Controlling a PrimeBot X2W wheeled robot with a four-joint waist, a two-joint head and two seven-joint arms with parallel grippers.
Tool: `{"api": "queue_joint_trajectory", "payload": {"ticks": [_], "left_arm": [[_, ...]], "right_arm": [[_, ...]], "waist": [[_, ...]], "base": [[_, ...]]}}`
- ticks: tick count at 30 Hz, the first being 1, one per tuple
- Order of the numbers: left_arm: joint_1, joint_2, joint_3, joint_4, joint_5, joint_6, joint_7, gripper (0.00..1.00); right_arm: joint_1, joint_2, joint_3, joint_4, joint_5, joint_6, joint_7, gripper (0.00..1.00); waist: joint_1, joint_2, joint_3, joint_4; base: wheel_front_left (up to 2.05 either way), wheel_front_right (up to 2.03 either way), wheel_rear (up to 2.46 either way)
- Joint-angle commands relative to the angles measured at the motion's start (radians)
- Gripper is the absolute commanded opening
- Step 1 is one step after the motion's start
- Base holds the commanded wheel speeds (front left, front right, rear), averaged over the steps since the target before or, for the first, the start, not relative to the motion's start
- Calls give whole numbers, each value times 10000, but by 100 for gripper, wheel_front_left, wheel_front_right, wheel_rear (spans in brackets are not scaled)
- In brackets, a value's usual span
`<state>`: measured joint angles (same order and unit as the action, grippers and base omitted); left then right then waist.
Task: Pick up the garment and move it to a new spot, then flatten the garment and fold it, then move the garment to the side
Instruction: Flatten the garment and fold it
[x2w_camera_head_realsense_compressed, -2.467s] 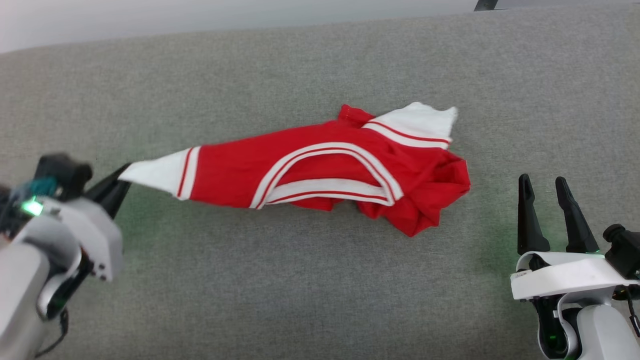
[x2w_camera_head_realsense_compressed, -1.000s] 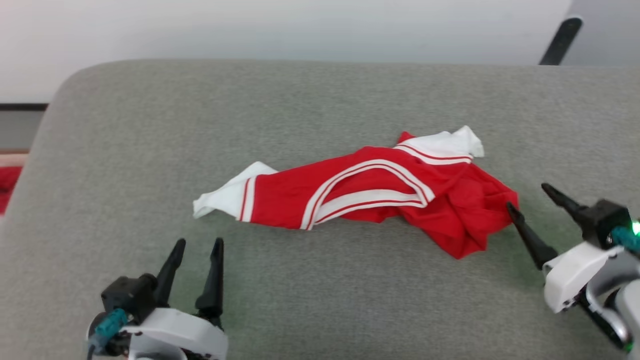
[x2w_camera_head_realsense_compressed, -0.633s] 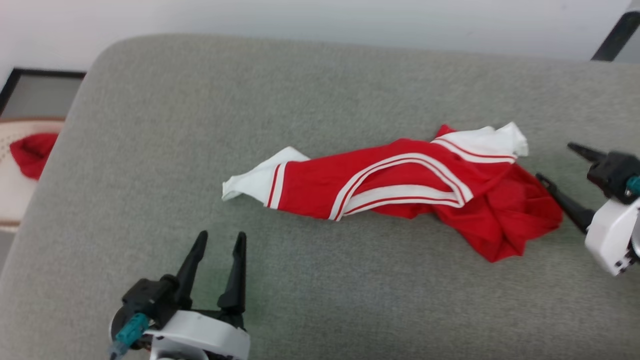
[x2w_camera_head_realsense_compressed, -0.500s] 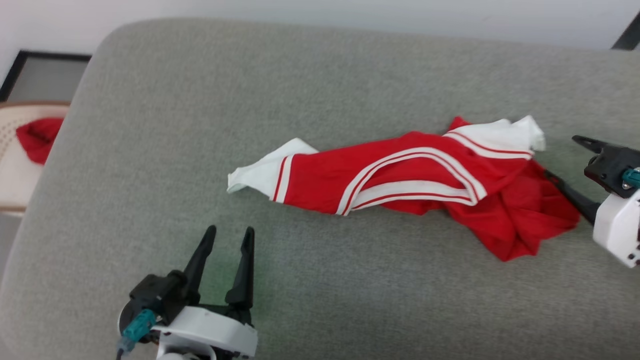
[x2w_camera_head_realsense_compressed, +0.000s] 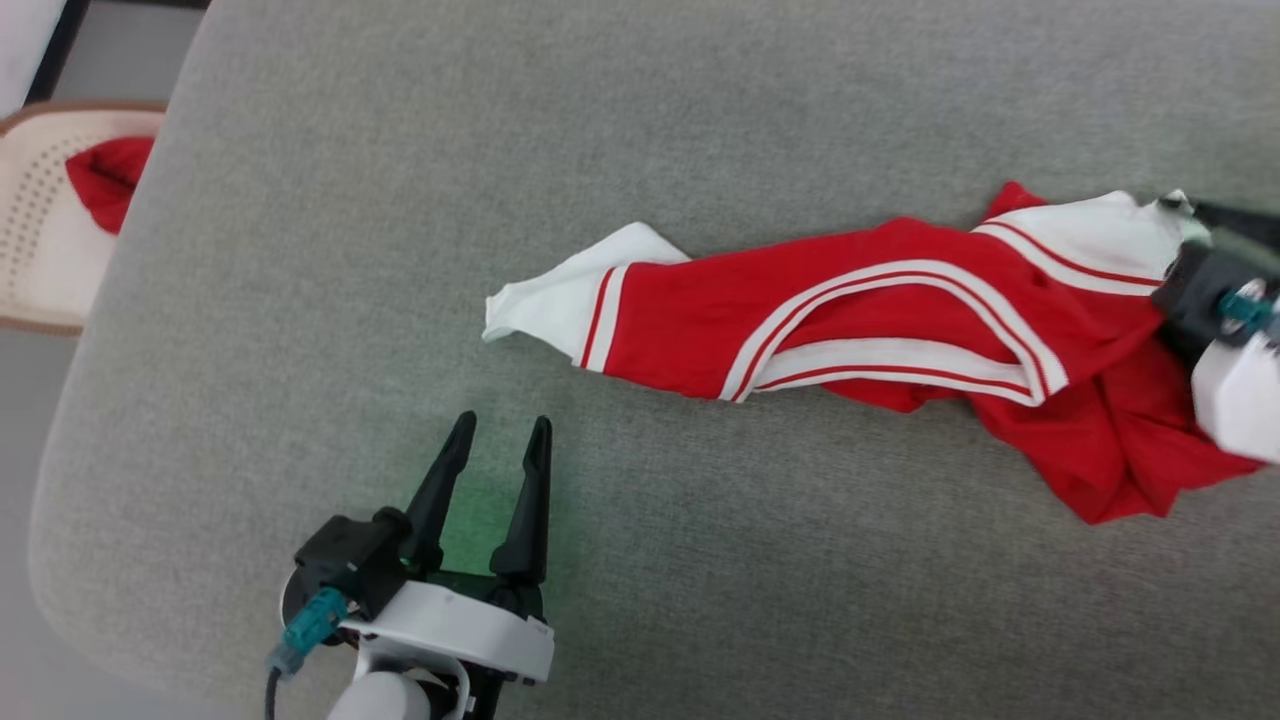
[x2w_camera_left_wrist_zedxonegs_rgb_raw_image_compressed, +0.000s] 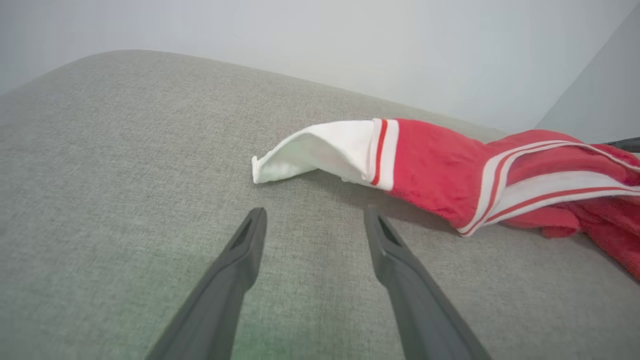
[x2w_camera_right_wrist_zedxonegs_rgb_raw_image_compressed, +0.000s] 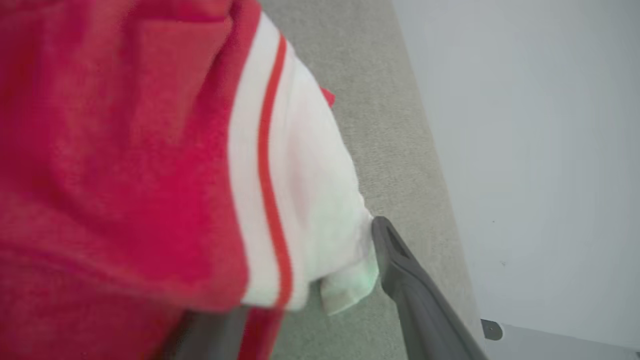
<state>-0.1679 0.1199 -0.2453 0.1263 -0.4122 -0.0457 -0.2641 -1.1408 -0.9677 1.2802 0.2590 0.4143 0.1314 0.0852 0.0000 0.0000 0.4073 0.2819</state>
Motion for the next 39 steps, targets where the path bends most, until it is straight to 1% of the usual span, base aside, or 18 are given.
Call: {"api": "queue_joint_trajectory", "payload": {"ticks": [1,9,10,11,12,14,17,19,21,23,27,29,30,31,34,36,39], "left_arm": [[-88,-87,85,72,112,-100,-1,100],[-183,-343,480,180,461,-395,-1,100],[-200,-352,515,167,513,-429,-1,100],[-231,-341,520,167,607,-442,-2,100],[-271,-278,510,186,693,-489,-2,100],[-430,22,402,296,1016,-552,-2,100],[-936,783,24,423,1680,-668,149,100],[-1383,1492,-392,386,2209,-752,521,100],[-1905,2197,-859,293,2500,-814,1014,100],[-2458,2989,-1636,118,2586,-842,1538,100],[-3773,4820,-3603,-278,2204,-832,2336,100],[-4392,5415,-4417,-337,2035,-836,2563,100],[-4392,5415,-4417,-337,2035,-836,2563,100],[-4681,5651,-4797,-310,1955,-835,2651,100],[-5506,6001,-5639,-85,1683,-836,2746,100],[-5982,6020,-6067,151,1593,-837,2704,100],[-6678,5937,-6657,748,1827,-838,2702,100]], "right_arm": [[123,59,5,-66,-138,-14,29,100],[102,258,12,-57,-404,-14,-232,100],[55,293,11,-4,-335,-14,-255,69],[33,328,11,44,-286,-14,-265,16],[-3,361,12,100,-249,-14,-279,0],[-93,446,12,194,-220,-14,-282,0],[-188,536,9,277,-211,-14,-265,0],[-227,548,11,305,-191,-14,-244,0],[-270,557,14,328,-161,-14,-246,0],[-305,569,13,353,-152,-14,-300,0],[-253,696,13,416,-203,-14,-327,0],[-314,755,15,427,-195,-14,-335,0],[-314,755,15,427,-195,-14,-335,0],[-330,772,15,443,-158,-14,-343,0],[-309,807,19,441,-34,-14,-289,0],[-325,791,23,413,-2,-14,-249,0],[-342,750,27,381,59,-14,-253,0]], "waist": [[0,0,180,176],[0,0,220,172],[0,0,223,153],[0,0,219,140],[0,0,218,130],[0,0,231,108],[0,0,272,77],[0,0,286,59],[0,0,296,50],[0,0,305,35],[0,0,386,-73],[0,0,451,-123],[0,0,451,-123],[0,0,473,-141],[0,0,557,-185],[0,0,615,-201],[0,0,686,-198]], "base": [[0,0,0],[0,0,0],[0,0,0],[0,0,0],[0,0,0],[0,0,0],[0,0,0],[0,0,0],[0,0,0],[0,0,0],[0,0,0],[0,0,0],[0,0,0],[0,0,0],[0,0,0],[0,0,0],[0,0,0]]}}
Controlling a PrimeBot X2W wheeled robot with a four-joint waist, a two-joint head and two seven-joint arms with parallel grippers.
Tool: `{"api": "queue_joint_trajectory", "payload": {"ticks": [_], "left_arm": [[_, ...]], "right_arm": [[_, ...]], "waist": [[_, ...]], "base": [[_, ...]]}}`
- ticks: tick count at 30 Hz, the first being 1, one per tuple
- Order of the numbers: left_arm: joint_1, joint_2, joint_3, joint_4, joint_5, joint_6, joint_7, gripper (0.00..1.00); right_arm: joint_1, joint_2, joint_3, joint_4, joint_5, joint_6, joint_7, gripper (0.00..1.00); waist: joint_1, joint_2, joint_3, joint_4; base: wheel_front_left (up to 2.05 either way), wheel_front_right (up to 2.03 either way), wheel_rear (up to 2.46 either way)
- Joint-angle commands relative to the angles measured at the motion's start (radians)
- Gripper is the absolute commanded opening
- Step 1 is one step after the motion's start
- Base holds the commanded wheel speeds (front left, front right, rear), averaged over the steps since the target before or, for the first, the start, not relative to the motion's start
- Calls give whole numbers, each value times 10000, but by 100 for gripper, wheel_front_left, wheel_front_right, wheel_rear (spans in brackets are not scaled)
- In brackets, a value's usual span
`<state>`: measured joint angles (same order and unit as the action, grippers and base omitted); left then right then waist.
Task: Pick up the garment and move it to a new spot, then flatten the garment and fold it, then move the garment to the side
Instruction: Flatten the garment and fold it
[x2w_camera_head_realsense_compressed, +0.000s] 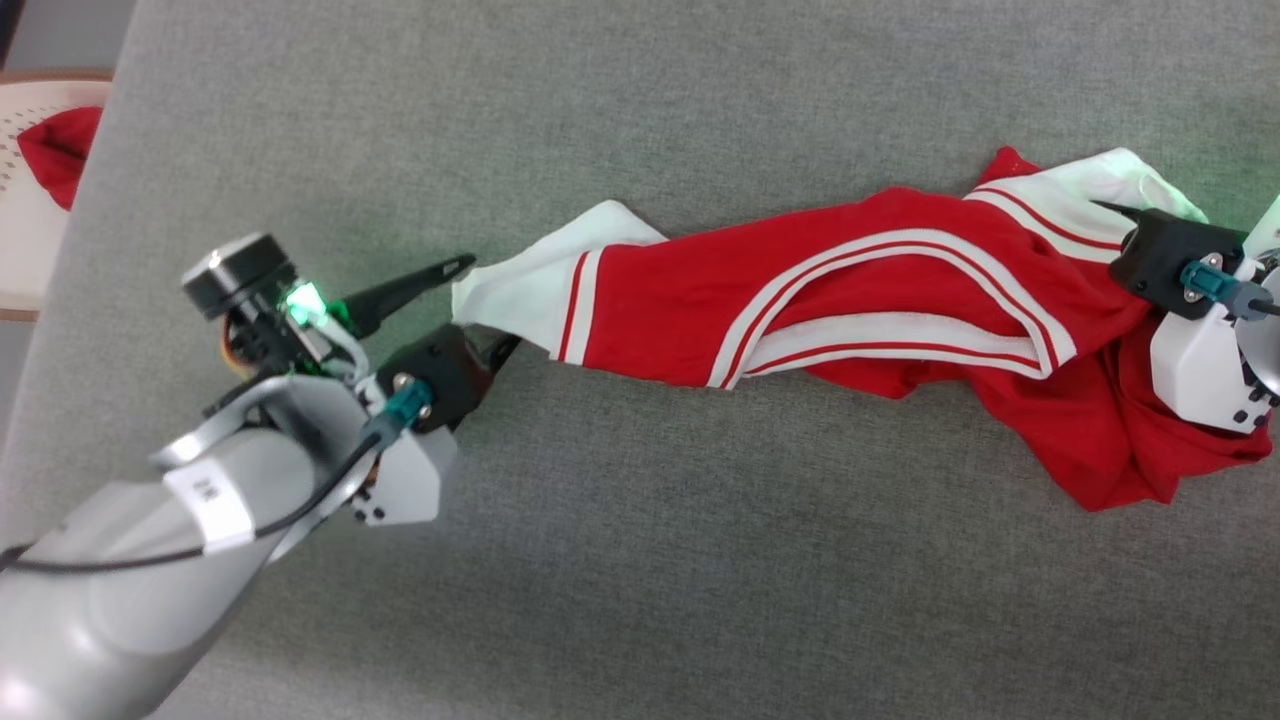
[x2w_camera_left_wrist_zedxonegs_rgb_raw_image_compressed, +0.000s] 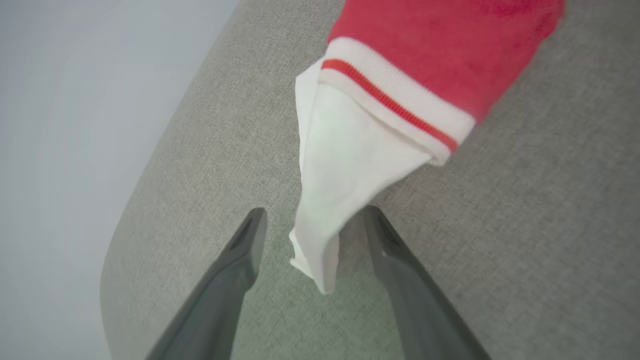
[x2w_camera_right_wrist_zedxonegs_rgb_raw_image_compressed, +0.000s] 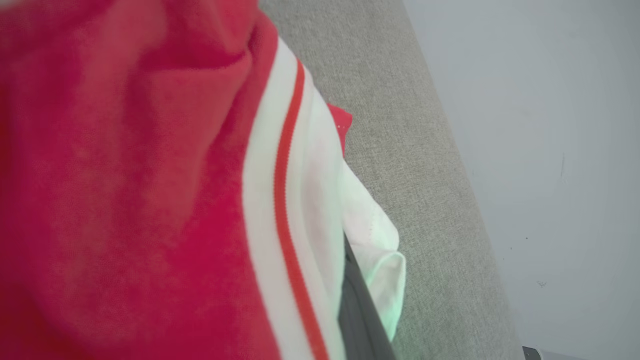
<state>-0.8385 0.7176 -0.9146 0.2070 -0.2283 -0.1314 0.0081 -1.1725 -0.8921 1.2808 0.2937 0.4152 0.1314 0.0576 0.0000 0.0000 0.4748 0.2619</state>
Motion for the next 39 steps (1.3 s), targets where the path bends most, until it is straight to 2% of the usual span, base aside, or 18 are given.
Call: {"api": "queue_joint_trajectory", "payload": {"ticks": [1,4,5,6,7,8,9,13,16,25,30,33,36,39], "left_arm": [[-167,-138,-116,154,-25,19,-82,100],[-710,-288,-806,779,-142,19,-275,100],[-925,-308,-1053,947,-163,19,-323,93],[-1113,-318,-1334,1099,-248,20,-361,74],[-1300,-335,-1612,1226,-319,20,-370,42],[-1495,-339,-1822,1325,-406,20,-423,34],[-1661,-321,-2008,1451,-522,20,-466,2],[-2196,-325,-2686,1750,-939,20,-619,0],[-2387,-258,-2829,1886,-1507,19,-815,0],[-2217,-169,-1643,1619,-4462,19,-1500,0],[-2418,-597,-739,1468,-6001,72,-1347,0],[-2544,-999,-205,1714,-7168,104,-864,0],[-2987,-1503,320,2314,-8350,102,-183,0],[-3832,-1990,800,3184,-9094,70,252,0]], "right_arm": [[-53,8,22,20,75,-14,4,0],[-119,102,23,-6,77,-14,-6,0],[-137,130,26,-20,73,-14,-11,0],[-147,151,25,-31,69,-14,-9,0],[-160,177,29,-24,57,-14,-19,0],[-181,187,28,-26,51,-14,-21,0],[-202,205,29,-26,47,-14,-22,0],[-252,267,20,45,171,-14,-130,0],[-396,364,8,246,611,-14,-373,0],[-923,434,-324,1152,2742,-14,-1573,0],[-1191,307,-728,1571,3622,-14,-1734,0],[-1194,309,-1108,1972,4340,-14,-1549,0],[-1159,543,-1596,2433,5412,-14,-1065,0],[-1702,924,-2146,2947,6221,-14,-705,0]], "waist": [[0,0,29,-4],[0,0,82,-65],[0,0,99,-86],[0,0,114,-107],[0,0,114,-128],[0,0,119,-145],[0,0,122,-163],[0,0,84,-202],[0,0,-41,-292],[0,0,-916,-893],[0,0,-1307,-1277],[0,0,-1282,-1488],[0,0,-1077,-1696],[0,0,-745,-1942]], "base": [[0,0,0],[0,0,0],[0,0,0],[0,0,0],[0,0,0],[0,0,0],[0,0,0],[0,0,0],[0,0,0],[0,0,0],[0,0,0],[0,0,0],[0,0,0],[0,0,0]]}}
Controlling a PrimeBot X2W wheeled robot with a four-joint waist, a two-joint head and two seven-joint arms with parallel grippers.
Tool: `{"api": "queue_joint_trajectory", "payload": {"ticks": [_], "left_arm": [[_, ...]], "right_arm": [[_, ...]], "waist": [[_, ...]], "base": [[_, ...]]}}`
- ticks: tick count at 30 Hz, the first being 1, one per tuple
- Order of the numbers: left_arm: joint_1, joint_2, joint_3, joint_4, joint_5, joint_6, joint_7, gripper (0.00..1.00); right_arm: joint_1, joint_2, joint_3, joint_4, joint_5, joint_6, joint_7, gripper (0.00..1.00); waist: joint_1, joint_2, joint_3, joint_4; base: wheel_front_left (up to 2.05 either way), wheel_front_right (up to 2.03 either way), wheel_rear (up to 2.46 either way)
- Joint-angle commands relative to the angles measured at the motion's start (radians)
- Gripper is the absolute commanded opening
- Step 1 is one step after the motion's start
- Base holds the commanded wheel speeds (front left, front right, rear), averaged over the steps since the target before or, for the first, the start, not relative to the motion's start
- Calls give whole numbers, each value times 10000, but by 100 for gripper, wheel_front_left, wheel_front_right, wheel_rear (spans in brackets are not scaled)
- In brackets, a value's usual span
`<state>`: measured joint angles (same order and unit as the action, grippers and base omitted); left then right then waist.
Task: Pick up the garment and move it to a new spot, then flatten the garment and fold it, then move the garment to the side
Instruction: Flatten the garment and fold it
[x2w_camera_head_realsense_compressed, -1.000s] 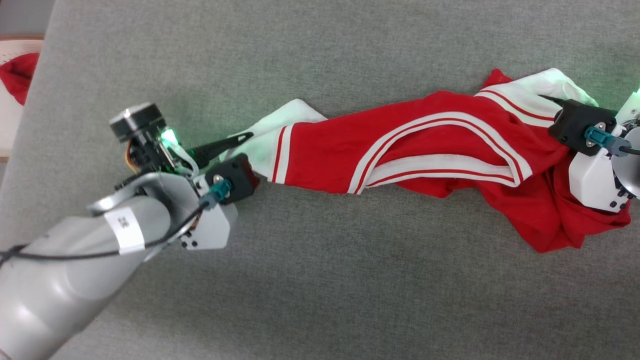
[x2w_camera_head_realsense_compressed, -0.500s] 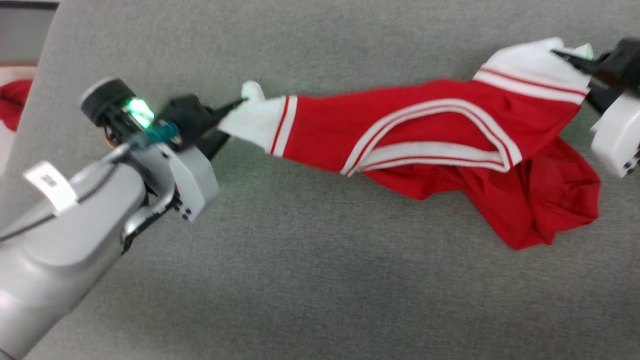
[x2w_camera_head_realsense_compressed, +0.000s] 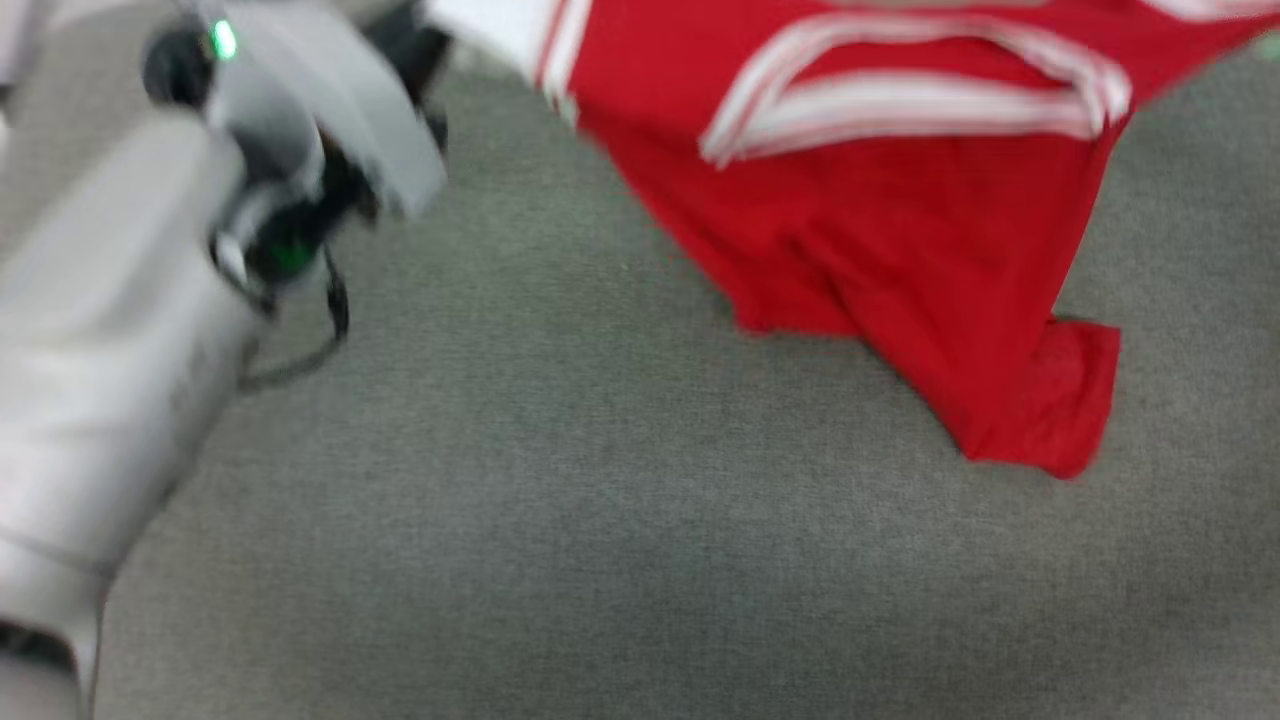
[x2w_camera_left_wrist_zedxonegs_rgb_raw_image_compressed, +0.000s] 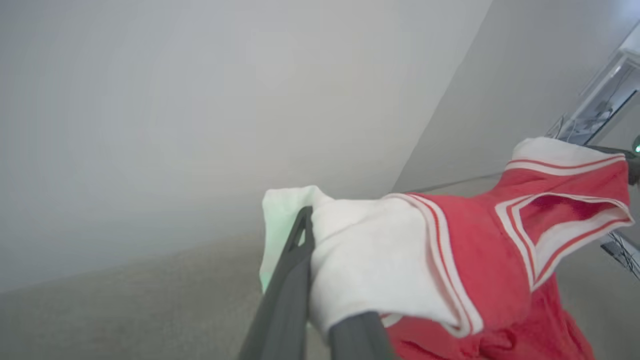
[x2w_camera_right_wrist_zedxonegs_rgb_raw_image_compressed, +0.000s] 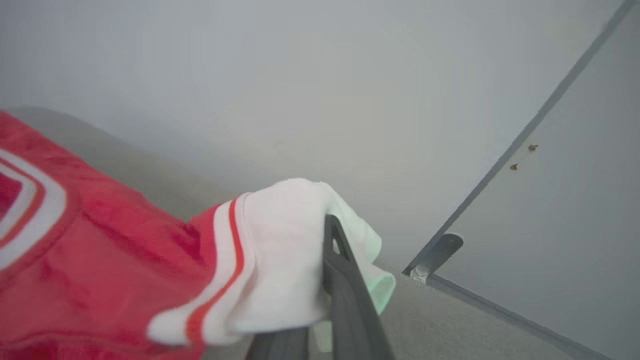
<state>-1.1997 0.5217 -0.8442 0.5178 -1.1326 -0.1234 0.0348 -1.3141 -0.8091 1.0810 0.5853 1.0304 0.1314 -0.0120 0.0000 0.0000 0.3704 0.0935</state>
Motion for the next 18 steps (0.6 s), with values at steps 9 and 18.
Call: {"api": "queue_joint_trajectory", "payload": {"ticks": [9,18], "left_arm": [[-4154,-997,1716,2639,-592,226,-895,0],[-5047,-1382,1838,3539,-573,-64,-2193,0]], "right_arm": [[-3203,1831,-2320,2938,991,-14,-778,0],[-3766,2200,-2442,4041,783,-16,-1449,0]], "waist": [[0,0,1020,-870],[0,0,794,-713]], "base": [[0,0,0],[0,0,0]]}}
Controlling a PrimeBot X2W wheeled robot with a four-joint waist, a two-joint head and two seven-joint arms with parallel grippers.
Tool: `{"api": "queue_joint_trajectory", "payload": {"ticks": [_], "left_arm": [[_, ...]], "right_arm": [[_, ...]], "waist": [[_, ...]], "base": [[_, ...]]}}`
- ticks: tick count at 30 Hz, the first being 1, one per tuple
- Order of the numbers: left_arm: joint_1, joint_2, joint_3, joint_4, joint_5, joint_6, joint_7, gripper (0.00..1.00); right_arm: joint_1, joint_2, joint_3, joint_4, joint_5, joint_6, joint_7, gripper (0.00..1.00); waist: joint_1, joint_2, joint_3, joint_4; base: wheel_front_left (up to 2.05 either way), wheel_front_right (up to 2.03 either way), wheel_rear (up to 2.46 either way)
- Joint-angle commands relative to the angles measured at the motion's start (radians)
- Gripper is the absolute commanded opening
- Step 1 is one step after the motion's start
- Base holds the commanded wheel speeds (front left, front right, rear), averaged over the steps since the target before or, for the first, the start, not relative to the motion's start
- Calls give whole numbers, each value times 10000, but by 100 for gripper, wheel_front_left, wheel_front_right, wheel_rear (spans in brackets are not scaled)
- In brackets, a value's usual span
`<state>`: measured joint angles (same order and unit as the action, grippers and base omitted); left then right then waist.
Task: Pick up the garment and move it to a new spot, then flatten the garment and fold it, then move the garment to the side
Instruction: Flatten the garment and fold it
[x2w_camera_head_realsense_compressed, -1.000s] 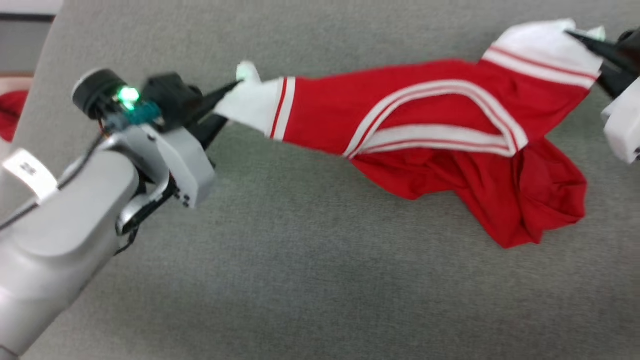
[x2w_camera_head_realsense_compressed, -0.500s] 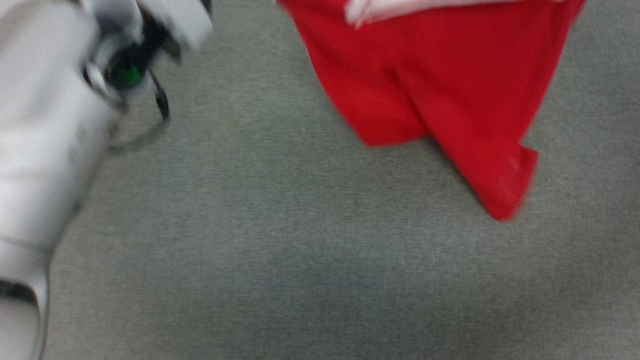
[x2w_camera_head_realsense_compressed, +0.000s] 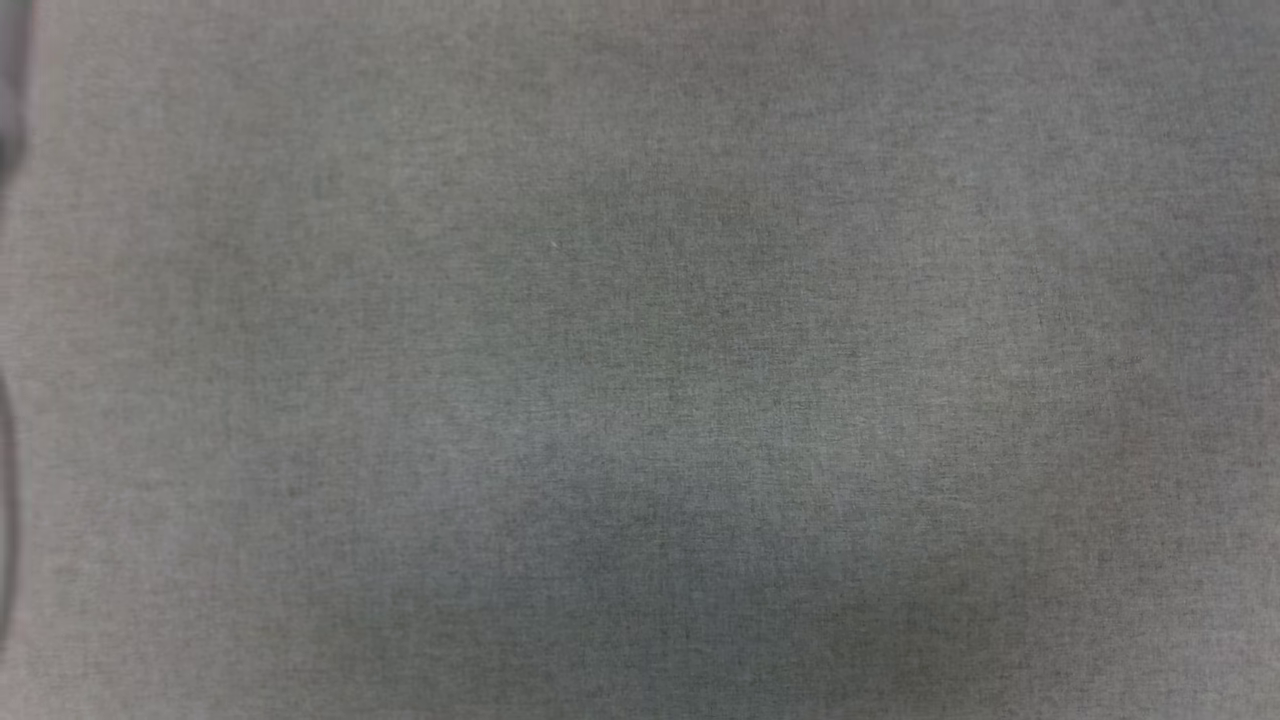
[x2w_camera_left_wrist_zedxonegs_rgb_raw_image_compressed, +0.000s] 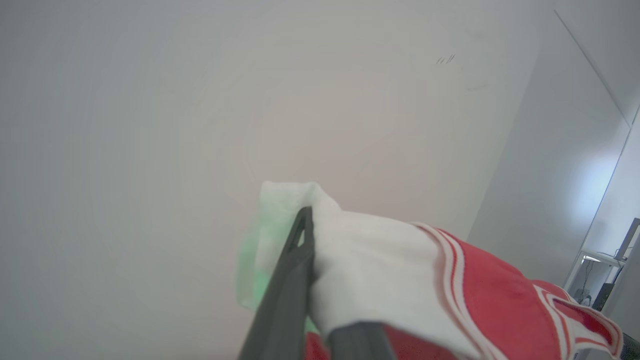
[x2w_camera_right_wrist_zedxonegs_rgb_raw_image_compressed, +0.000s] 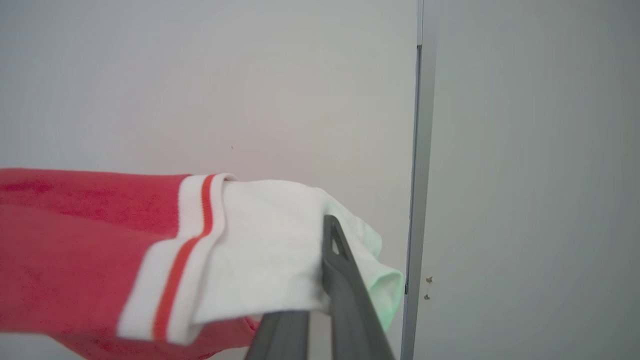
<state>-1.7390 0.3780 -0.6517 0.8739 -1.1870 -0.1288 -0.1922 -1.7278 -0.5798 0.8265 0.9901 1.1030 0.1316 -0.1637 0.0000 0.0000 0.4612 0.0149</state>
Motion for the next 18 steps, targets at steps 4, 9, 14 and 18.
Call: {"api": "queue_joint_trajectory", "payload": {"ticks": [4,9,14,18], "left_arm": [[1876,382,-696,-925,-571,-19,686,0],[4529,914,-1201,-2313,-1433,-24,915,0],[6574,1347,-1226,-3508,-2098,-24,554,0],[8595,1866,-1414,-4549,-2282,54,63,0]], "right_arm": [[1544,-510,558,-792,335,-18,391,0],[3457,-1372,1038,-2122,829,-18,559,0],[5037,-2056,1072,-3373,1459,-18,389,0],[6502,-2643,1161,-4363,1801,-18,84,0]], "waist": [[0,0,-285,137],[0,0,-495,177],[0,0,-721,275],[0,0,-972,213]], "base": [[0,0,0],[0,0,0],[0,0,0],[0,0,0]]}}
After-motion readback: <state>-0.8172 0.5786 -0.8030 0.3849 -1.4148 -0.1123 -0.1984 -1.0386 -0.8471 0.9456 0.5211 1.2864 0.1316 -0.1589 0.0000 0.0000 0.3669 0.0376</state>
